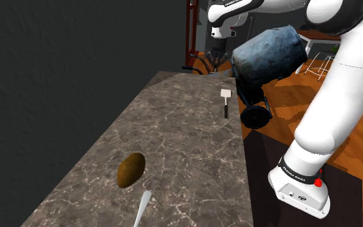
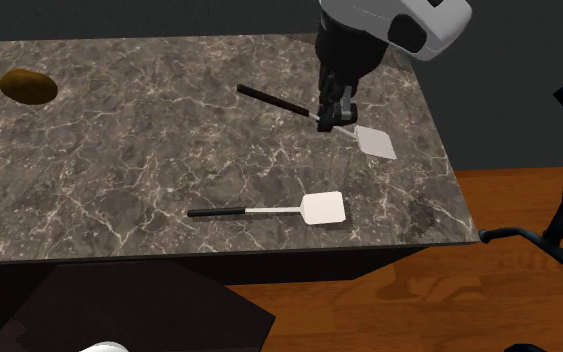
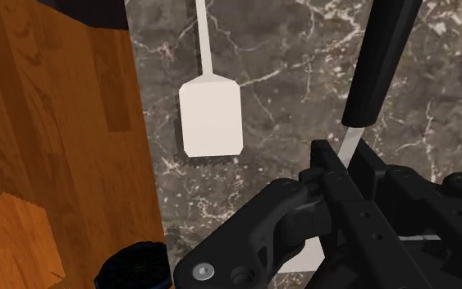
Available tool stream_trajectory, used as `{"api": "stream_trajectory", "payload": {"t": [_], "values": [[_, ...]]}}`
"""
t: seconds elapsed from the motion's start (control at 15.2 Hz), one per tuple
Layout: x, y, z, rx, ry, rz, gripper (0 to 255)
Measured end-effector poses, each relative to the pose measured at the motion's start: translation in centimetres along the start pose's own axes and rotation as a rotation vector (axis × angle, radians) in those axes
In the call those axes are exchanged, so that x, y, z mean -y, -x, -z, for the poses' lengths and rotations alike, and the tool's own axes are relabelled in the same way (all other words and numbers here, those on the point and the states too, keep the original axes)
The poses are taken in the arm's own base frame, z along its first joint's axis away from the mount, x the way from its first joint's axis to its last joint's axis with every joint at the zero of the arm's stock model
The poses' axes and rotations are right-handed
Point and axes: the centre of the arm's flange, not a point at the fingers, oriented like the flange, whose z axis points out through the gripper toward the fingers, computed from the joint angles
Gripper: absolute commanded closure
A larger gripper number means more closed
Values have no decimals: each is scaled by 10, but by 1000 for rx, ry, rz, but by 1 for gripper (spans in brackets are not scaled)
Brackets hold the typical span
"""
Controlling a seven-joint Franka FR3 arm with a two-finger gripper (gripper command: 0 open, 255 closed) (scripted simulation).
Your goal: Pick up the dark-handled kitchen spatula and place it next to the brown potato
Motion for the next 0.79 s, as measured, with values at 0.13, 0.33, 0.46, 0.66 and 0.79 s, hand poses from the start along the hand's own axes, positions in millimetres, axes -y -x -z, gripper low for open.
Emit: {"api": "stream_trajectory", "payload": {"t": [0.13, 0.33, 0.46, 0.66, 0.79], "values": [[2, 24, 1, 0, 0, 0, 255], [7, 66, -4, 0, 0, 1, 255], [9, 93, -4, 0, 0, 0, 255], [15, 130, -5, 0, 0, 1, 255], [17, 156, -7, 0, 0, 1, 255]]}}
